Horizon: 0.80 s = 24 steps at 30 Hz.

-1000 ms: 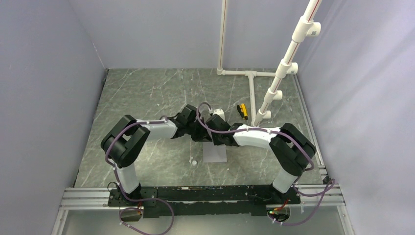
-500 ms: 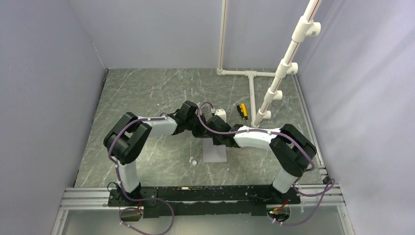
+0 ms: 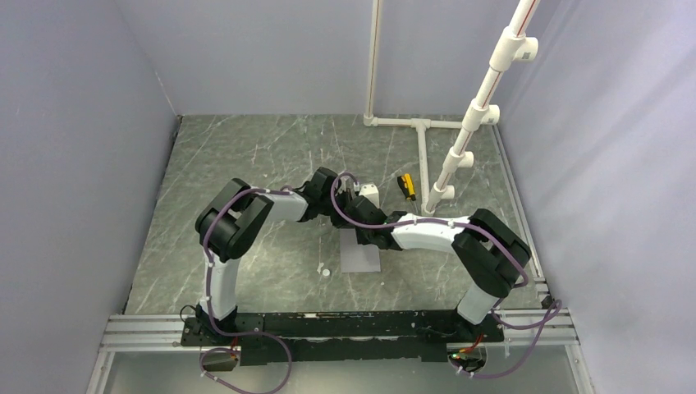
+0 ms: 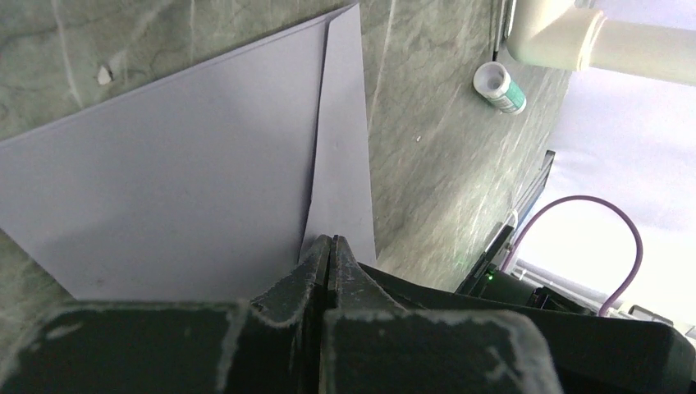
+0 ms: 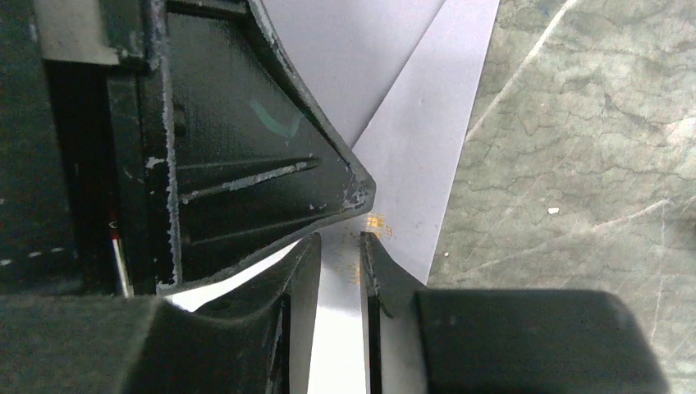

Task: Place the letter into the envelope and seal it

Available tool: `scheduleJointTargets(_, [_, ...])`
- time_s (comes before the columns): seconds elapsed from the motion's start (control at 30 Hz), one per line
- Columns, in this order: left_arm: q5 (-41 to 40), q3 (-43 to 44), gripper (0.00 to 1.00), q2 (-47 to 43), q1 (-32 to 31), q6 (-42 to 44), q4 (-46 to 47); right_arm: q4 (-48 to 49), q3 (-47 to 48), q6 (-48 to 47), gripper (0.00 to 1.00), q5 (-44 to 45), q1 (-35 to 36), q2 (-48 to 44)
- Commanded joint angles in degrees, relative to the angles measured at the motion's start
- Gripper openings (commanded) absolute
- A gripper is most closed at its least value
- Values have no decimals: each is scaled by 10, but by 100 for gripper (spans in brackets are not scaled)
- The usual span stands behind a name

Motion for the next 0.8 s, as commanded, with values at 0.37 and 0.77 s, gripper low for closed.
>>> scheduleJointTargets(0.37, [-44, -12, 2, 34, -2, 56, -43, -142, -58, 52, 22, -93, 34, 26])
scheduleJointTargets(0.77, [-56, -12, 2, 48, -1, 71, -58, -192, -104, 124, 14, -112, 73, -46])
